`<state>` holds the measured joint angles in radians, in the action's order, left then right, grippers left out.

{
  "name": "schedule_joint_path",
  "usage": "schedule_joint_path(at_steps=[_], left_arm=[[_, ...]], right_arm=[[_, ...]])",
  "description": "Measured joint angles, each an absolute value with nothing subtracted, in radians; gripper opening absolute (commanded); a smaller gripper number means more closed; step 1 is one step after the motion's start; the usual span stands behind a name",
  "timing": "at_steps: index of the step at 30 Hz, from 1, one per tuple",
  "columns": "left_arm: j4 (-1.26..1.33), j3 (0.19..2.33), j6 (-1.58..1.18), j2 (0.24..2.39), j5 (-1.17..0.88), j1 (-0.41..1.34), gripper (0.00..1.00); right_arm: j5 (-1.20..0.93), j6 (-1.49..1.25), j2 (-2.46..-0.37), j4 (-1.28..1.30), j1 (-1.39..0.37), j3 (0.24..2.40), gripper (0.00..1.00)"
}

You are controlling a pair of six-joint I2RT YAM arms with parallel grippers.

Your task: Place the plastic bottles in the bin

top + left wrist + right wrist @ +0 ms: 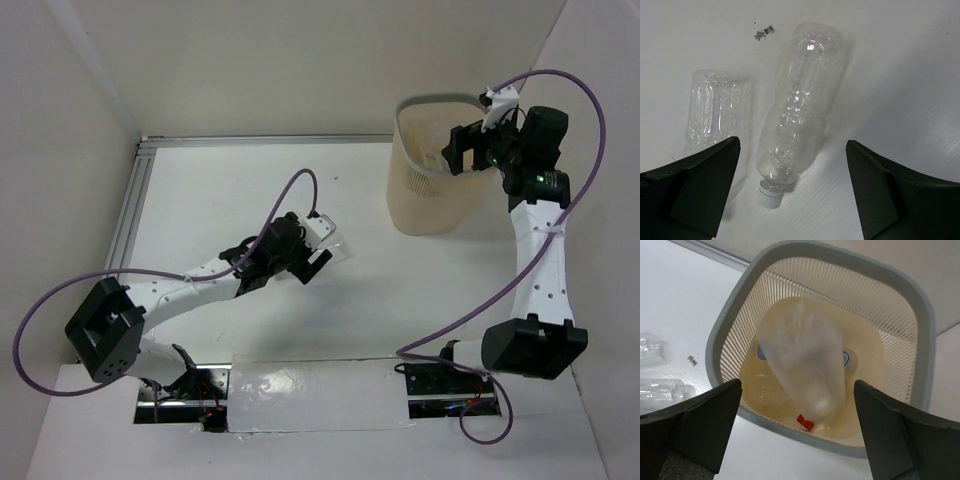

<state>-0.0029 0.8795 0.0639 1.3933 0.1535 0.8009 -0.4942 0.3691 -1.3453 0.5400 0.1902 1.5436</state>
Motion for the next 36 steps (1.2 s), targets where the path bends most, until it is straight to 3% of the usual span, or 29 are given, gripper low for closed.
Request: schedule_joint_path(at_steps=[11, 18, 23, 25, 29, 36], left_arm=[[-0.003, 1.043, 0.161, 1.627, 0.269, 0.847, 1.00], [-0.053, 1.094, 0.165, 1.762, 0.272, 0.847, 0.96], [-0.081, 1.117, 0.150, 1.799, 0.233, 0.847, 0.75], [-0.083, 1.121, 0.147, 1.799, 0.203, 0.848, 0.57], [-0.087, 1.124, 0.147, 1.781, 0.150, 0.850, 0.38], [-0.111, 1.156, 0.122, 1.613, 0.085, 0.867, 0.35]], right_arm=[[-0.836, 0.403, -1.196, 0.558, 0.267, 1.578, 1.00], [-0.911, 0.445, -1.180, 0.619, 0.267, 1.578, 1.00], [-0.956, 0.467, -1.172, 0.651, 0.267, 1.578, 0.95], [-0.981, 0.471, -1.163, 0.662, 0.267, 1.576, 0.91], [-1.000, 0.470, -1.147, 0.666, 0.267, 1.560, 0.86], [-0.939, 0.419, -1.110, 0.623, 0.267, 1.522, 0.52]])
